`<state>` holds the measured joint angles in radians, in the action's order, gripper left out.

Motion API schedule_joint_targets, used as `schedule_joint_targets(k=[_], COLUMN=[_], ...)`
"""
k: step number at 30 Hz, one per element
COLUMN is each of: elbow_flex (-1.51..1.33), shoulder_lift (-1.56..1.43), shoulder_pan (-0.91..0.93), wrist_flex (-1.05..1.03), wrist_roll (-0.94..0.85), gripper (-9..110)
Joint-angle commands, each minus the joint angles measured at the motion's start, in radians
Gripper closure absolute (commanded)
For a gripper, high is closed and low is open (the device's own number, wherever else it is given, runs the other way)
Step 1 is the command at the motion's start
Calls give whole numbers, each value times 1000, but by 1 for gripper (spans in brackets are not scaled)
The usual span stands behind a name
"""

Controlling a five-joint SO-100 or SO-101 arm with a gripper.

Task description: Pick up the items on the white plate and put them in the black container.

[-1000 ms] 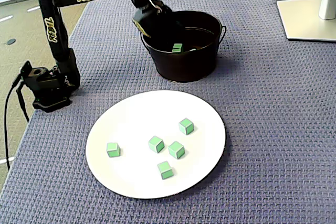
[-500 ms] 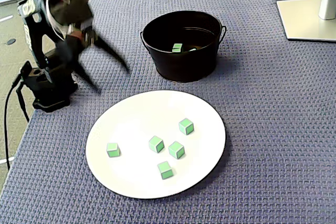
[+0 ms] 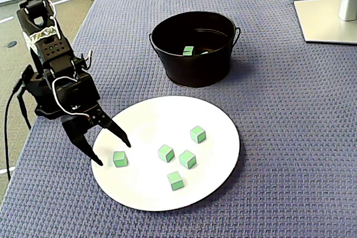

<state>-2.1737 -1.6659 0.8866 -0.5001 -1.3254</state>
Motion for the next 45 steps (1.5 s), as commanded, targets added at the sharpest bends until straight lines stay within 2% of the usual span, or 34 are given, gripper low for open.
schedule_joint_targets(k=[1, 7, 8, 9, 10, 13, 15, 18, 20, 23, 26, 28, 31, 33, 37, 43, 45], elbow_flex=[-38, -107, -112, -120, -127, -127, -81, 167, 425, 851, 1299, 1414, 1312, 1134, 813, 552, 565], shoulder_lift=[-2, 8, 11, 11, 12, 2, -25, -89, -137, -193, -155, -138, -97, -52, 74, 236, 232], shoulder_pan=[-37, -52, -55, -55, -55, -49, -49, -74, -107, -224, -483, -729, -1025, -1104, -1178, -1190, -1198], wrist_flex=[67, 161, 173, 212, 242, 258, 221, -18, -265, -624, -917, -974, -976, -877, -704, -465, -483], wrist_roll=[14, 20, 38, 80, 106, 153, 255, 578, 818, 1071, 1163, 1154, 1100, 1092, 988, 1005, 1022], gripper=[76, 82, 87, 100, 102, 102, 102, 102, 102, 102, 102, 102, 102, 102, 102, 102, 95])
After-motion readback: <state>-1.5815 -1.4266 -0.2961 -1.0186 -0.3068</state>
